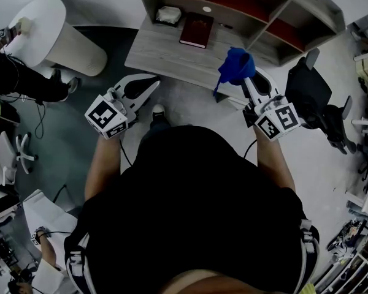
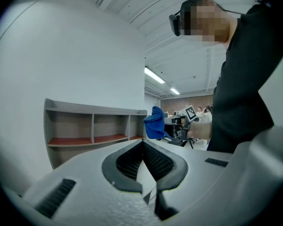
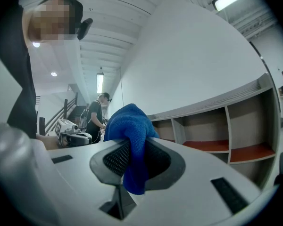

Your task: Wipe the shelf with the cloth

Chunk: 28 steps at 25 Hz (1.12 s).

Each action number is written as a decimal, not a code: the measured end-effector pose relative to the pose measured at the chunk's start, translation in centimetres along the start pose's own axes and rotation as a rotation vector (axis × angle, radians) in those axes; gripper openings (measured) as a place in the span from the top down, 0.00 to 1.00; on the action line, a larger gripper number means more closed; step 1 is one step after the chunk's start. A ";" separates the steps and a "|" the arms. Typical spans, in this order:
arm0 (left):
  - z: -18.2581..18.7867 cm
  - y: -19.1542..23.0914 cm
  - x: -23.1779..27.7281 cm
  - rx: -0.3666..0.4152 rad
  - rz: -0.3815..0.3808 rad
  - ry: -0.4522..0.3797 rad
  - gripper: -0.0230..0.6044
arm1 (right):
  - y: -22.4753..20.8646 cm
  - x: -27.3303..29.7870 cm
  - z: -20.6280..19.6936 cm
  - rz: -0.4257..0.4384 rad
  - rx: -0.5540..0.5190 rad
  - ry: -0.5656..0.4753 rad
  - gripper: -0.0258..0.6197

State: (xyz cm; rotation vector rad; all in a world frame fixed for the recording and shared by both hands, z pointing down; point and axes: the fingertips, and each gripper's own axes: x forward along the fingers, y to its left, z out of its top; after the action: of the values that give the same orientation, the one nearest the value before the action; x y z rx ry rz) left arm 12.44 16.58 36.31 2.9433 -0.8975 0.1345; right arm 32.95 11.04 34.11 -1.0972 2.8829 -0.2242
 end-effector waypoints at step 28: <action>-1.8 2.5 -1.1 -0.017 0.063 -0.004 0.94 | -0.4 3.1 -0.3 0.027 -0.054 0.035 0.85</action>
State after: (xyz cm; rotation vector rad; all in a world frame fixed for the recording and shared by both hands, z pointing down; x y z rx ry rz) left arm 10.03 15.31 38.03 2.9021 -0.9873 0.1231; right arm 30.90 8.74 34.48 -1.0727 2.9490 -0.1665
